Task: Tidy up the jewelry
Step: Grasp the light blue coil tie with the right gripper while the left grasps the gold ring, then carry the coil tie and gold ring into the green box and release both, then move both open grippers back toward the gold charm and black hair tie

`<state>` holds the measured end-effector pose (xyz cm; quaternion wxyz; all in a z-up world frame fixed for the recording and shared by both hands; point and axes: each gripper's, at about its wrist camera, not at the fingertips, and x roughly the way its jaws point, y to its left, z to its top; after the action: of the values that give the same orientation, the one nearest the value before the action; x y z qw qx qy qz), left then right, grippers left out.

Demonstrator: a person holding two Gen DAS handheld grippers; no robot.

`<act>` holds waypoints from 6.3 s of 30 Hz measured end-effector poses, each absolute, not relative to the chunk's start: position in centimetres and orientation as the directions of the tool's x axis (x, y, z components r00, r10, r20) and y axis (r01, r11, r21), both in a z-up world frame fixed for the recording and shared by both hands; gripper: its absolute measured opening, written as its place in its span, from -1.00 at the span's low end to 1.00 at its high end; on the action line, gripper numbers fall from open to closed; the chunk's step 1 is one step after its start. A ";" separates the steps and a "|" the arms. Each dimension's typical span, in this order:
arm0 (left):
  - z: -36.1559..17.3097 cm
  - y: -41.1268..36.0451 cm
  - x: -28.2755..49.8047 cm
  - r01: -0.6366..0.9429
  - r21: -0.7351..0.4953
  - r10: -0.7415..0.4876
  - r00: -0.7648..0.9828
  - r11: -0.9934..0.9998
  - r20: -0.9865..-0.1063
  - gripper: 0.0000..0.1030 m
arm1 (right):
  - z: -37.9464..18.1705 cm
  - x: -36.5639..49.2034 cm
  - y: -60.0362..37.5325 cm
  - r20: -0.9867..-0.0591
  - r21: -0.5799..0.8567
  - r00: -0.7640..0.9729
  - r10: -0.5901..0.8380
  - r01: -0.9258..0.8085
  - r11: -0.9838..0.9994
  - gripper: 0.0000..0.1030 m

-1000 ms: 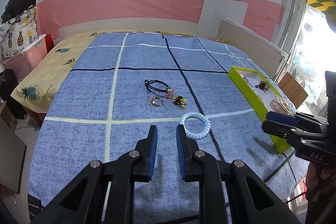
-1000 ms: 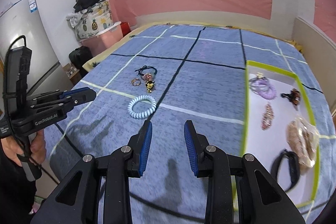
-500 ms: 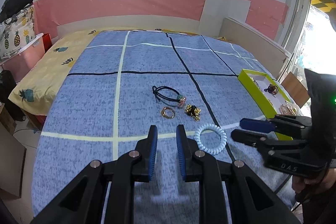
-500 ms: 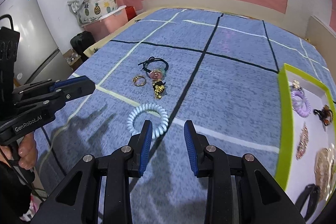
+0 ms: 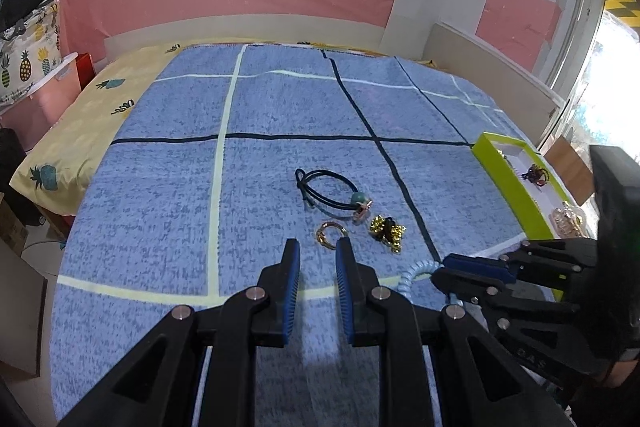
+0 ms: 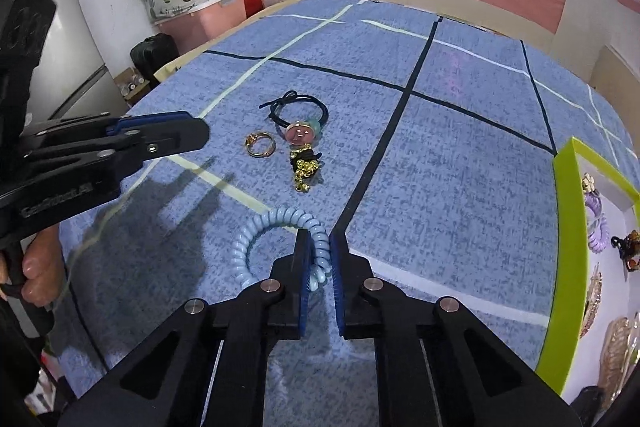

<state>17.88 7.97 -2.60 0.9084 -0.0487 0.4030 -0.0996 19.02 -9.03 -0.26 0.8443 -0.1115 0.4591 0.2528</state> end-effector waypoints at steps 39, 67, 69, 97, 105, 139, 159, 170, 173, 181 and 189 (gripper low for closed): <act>-4.1 4.6 19.0 0.174 -0.045 -0.147 0.636 0.984 -0.758 -0.56 | 2.2 17.0 -13.8 -0.780 0.104 0.511 0.361 -0.463 0.880 -0.82; 5.3 -2.1 10.5 0.364 -0.110 -0.360 0.744 0.925 -0.563 -0.56 | 10.0 9.6 -23.7 -0.647 0.074 0.716 0.264 -0.285 0.956 -0.82; 5.6 -3.2 10.5 0.386 -0.108 -0.377 0.738 0.916 -0.560 -0.56 | 10.2 9.3 -24.8 -0.643 0.078 0.725 0.249 -0.261 0.962 -0.82; 2.6 -15.8 21.7 0.521 -0.101 -0.453 0.613 0.848 -0.647 -0.56 | 6.8 20.2 -35.0 -0.727 0.084 0.671 0.143 -0.121 0.989 -0.82; 0.4 -18.2 25.2 0.532 -0.088 -0.437 0.578 0.842 -0.689 -0.56 | 4.7 22.9 -34.9 -0.768 0.074 0.625 0.139 -0.129 0.989 -0.82; -1.4 -18.1 26.0 0.538 -0.124 -0.443 0.519 0.834 -0.731 -0.46 | 4.9 22.3 -35.1 -0.784 0.072 0.609 0.122 -0.106 0.992 -0.70; 3.0 -8.7 16.0 0.425 -0.133 -0.404 0.650 0.896 -0.644 -0.46 | 8.8 12.7 -30.1 -0.680 0.120 0.702 0.211 -0.176 0.977 -0.48; 2.6 -2.8 11.0 0.327 -0.143 -0.343 0.709 0.934 -0.616 -0.46 | 8.7 9.2 -25.7 -0.662 0.117 0.695 0.281 -0.275 0.954 -0.48; 2.4 -1.3 10.1 0.304 -0.142 -0.324 0.719 0.942 -0.614 -0.46 | 8.6 8.9 -24.7 -0.662 0.119 0.688 0.298 -0.297 0.947 -0.48; 1.9 2.2 9.4 0.228 -0.157 -0.276 0.739 0.961 -0.615 -0.46 | 8.0 9.4 -22.1 -0.671 0.121 0.660 0.338 -0.352 0.928 -0.48; 1.6 4.4 10.0 0.182 -0.161 -0.243 0.747 0.970 -0.618 -0.46 | 7.4 10.9 -19.3 -0.687 0.118 0.627 0.367 -0.403 0.908 -0.48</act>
<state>9.96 4.39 1.58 0.9336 -0.0452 0.3367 -0.1140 10.88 -19.35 7.43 0.9017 -0.0235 0.3751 0.2135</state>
